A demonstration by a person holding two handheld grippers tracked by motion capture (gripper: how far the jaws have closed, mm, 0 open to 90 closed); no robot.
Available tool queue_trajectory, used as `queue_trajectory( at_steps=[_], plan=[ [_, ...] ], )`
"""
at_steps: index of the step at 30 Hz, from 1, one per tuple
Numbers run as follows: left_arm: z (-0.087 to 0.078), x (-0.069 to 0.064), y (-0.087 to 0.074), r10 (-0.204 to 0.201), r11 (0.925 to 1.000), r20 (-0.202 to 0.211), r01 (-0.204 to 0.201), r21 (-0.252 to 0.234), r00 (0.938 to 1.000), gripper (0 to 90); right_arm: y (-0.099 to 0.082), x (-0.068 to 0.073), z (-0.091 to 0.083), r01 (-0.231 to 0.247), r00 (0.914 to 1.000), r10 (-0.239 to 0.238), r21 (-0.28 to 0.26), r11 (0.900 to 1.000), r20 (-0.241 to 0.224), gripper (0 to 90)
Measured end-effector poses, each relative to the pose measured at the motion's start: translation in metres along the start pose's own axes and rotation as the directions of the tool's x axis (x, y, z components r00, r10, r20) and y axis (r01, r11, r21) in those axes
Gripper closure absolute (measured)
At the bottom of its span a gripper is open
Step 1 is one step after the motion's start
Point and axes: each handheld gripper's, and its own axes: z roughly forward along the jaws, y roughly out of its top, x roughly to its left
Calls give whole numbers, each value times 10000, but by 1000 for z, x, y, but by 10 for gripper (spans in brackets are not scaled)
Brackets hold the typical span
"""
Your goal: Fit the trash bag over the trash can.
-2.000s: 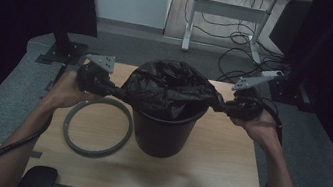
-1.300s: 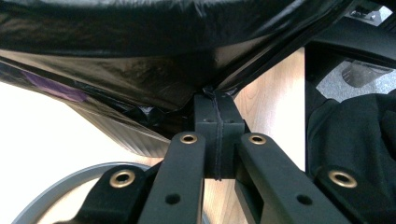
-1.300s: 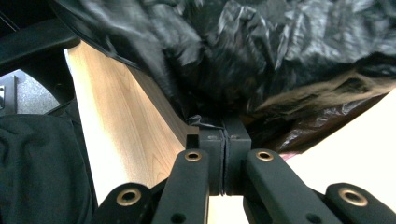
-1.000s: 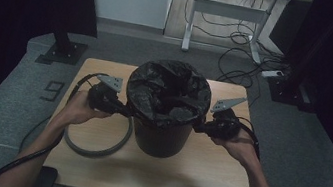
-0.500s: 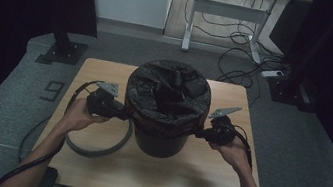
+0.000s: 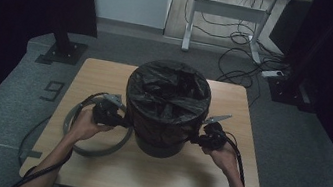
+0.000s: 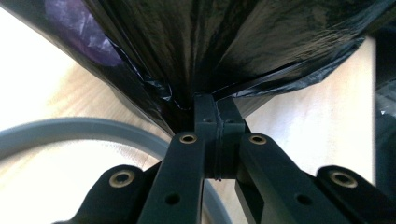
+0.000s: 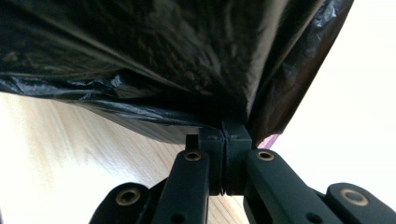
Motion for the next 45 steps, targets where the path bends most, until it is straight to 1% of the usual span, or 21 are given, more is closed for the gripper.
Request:
queue_trajectory(
  at_steps=[3,5,8,12,14,16,18,21,23,25,26,27,29,31,34,37,39,41,42,44,45],
  plan=[
    [11,1,-6,-154,9999,-197,154,-9,9997,863,-4,-1,11,-57,10000,55,381,9993,52,870],
    [9,-1,-8,-177,9997,-178,174,-169,9997,765,-4,0,12,-10,10000,7,424,9991,90,818],
    [-4,-4,-10,-127,9993,-407,112,-365,9991,578,-3,2,3,128,9997,-137,402,9991,208,651],
    [-25,-11,-14,-23,9974,-776,-33,-718,9970,385,-3,1,-14,-23,10000,23,-52,10000,13,413],
    [-32,-14,-18,39,9971,-953,-111,-753,9954,335,-2,2,-21,84,10000,-83,-177,9998,56,347],
    [-36,-15,-22,48,9977,-1188,-128,-666,9929,256,-1,3,-28,163,9998,-159,-365,9992,113,295],
    [-38,-14,-30,-82,9971,-1438,-28,-760,9896,221,0,4,-35,139,9999,-134,-480,9987,106,246],
    [-38,-10,-45,-639,9931,-1710,457,-1082,9832,183,2,7,-46,292,9996,-292,-566,9980,13,245],
    [-38,-9,-57,-908,9905,-2079,667,-1203,9739,160,4,8,-52,372,9993,-377,-630,9973,-57,247],
    [-37,-8,-66,-1083,9884,-2280,803,-1288,9676,140,6,10,-59,548,9981,-566,-723,9959,-228,284],
    [-37,-7,-71,-1158,9867,-2463,829,-1400,9622,136,6,10,-61,542,9979,-567,-770,9956,-302,295],
    [-37,-6,-77,-1151,9858,-2816,747,-1502,9526,133,7,10,-64,504,9977,-540,-844,9952,-406,310],
    [-35,-3,-85,-1240,9850,-3161,782,-1536,9406,99,10,10,-71,459,9974,-512,-1021,9937,-506,338],
    [-33,0,-94,-1420,9838,-3330,958,-1513,9322,75,13,9,-78,544,9961,-616,-1108,9924,-626,389],
    [-29,3,-108,-1673,9804,-3524,1175,-1583,9208,50,18,10,-88,915,9938,-976,-1077,9900,-524,388],
    [-24,6,-116,-1626,9834,-3718,1194,-1366,9140,25,24,13,-97,1341,9906,-1358,-851,9873,-142,353],
    [-20,9,-119,-1666,9838,-3744,1282,-1254,9122,23,27,14,-102,1357,9907,-1357,-812,9874,61,332],
    [-17,11,-121,-1712,9835,-3740,1352,-1205,9115,10,30,14,-109,1152,9931,-1126,-956,9887,329,309],
    [-16,12,-122,-1709,9837,-3801,1353,-1186,9090,0,32,13,-112,967,9950,-938,-1000,9903,337,304],
    [-15,14,-123,-1765,9828,-3756,1420,-1180,9098,0,36,10,-120,648,9975,-613,-1070,9921,353,291],
    [-14,15,-124,-1798,9823,-3767,1454,-1183,9087,0,39,9,-124,549,9982,-517,-1119,9922,311,287]
  ],
)
